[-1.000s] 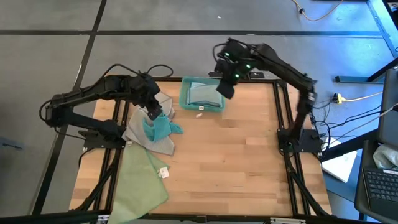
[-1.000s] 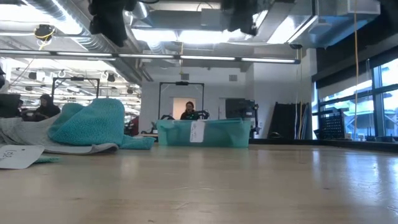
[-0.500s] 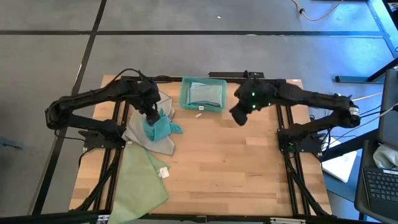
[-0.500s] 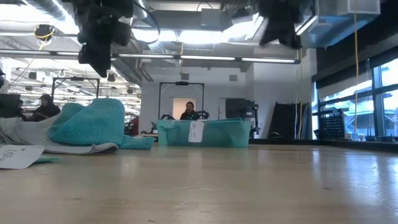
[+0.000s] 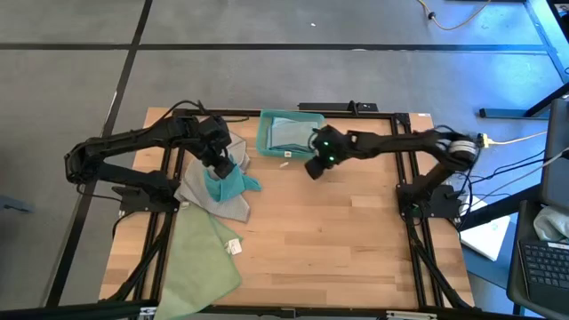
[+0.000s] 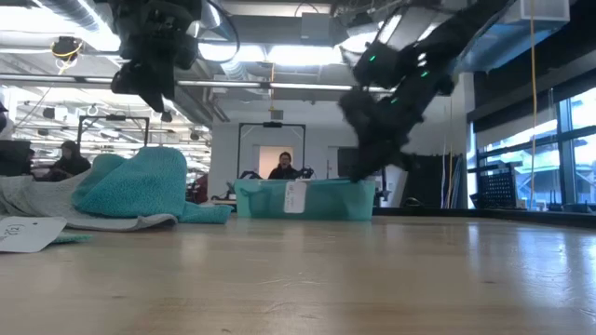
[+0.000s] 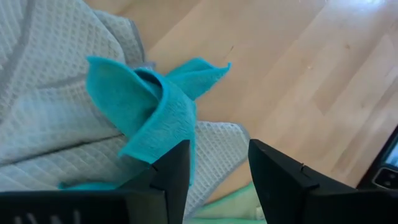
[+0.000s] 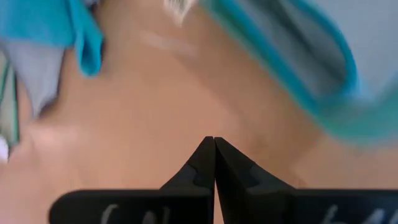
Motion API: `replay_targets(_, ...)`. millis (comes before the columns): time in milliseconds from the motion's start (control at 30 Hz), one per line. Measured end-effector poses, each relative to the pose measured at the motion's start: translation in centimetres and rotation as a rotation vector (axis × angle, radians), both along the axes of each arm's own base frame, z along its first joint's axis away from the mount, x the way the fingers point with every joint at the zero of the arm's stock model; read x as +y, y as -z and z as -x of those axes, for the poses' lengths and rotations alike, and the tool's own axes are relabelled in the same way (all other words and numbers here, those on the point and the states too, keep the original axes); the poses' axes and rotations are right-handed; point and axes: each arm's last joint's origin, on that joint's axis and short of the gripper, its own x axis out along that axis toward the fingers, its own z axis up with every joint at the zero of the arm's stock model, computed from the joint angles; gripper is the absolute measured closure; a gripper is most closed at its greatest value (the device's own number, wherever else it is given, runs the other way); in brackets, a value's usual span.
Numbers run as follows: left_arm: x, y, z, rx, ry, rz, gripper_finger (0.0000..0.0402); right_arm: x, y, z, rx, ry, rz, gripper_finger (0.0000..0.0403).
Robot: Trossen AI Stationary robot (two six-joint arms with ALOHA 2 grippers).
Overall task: Fold microfiber towels
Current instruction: Prepare the blue towel
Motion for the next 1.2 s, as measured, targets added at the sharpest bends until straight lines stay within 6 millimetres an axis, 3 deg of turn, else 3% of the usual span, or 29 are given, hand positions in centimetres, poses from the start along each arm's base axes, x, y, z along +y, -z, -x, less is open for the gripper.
replay_targets(200,-0.8,-0.1,-0.5,-0.017,-0.04,0.038,0.0248,-2.7,1.7,-2.5,0.041,0.089,0.028,0.0392)
replay_targets(533,-2.0,-0.2,-0.7,0.014,-0.005,0.002,0.0248,-6.0,-0.2,-4.5,-0.022,0.116,0.077,0.0392)
replay_targets(700,-1.9,0.0,-0.2,0.075,-0.015,-0.046,0.0248,-5.9,-1.4,-4.0,0.034,0.027,0.015,0.0391)
replay_targets(900,-1.3,0.0,-0.1,0.073,-0.022,-0.064,0.0248,-5.7,-2.1,-2.5,0.202,0.03,0.088,0.0391)
replay_targets(1200,-1.2,0.0,-0.1,0.071,-0.031,-0.06,0.0248,-4.7,-2.3,-2.7,0.12,-0.105,-0.093,0.0391)
